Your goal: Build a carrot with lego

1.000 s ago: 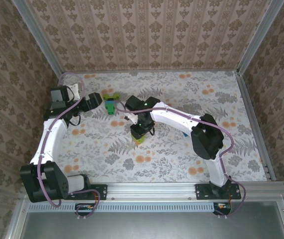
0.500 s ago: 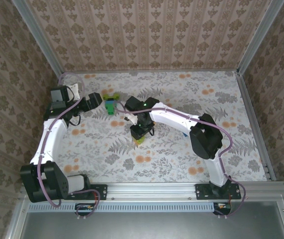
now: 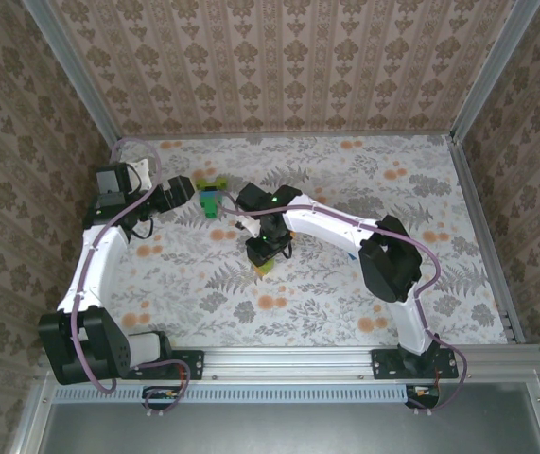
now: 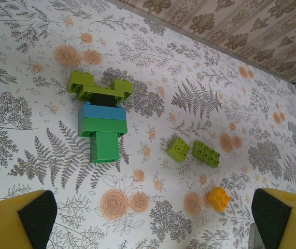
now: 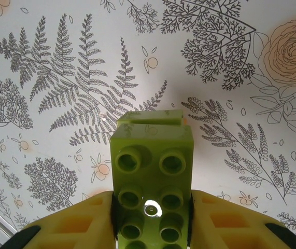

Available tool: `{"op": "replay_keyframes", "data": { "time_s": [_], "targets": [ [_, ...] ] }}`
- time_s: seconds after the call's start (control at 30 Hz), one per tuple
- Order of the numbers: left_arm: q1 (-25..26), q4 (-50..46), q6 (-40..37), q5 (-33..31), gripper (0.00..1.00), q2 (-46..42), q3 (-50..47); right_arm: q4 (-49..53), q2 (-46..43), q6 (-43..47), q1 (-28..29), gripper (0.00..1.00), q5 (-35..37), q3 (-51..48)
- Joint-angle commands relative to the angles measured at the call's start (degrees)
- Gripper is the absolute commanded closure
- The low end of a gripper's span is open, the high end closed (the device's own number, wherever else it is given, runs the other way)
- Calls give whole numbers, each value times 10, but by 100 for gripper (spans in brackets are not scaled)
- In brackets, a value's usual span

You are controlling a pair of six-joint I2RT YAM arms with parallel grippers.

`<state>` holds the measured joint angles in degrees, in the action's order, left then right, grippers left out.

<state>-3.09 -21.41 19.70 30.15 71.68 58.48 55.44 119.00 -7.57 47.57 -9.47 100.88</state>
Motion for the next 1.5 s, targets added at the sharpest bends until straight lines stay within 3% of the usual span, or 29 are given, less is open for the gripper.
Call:
{"op": "replay_keyframes", "data": {
  "time_s": [0.0, 1.47],
  "targets": [
    [-3, -6, -9, 4, 0, 2, 16, 16, 27, -10, 9, 65, 1, 1],
    [-3, -5, -9, 6, 0, 0, 14, 26, 111, 9, 11, 70, 68, -78]
  ]
}}
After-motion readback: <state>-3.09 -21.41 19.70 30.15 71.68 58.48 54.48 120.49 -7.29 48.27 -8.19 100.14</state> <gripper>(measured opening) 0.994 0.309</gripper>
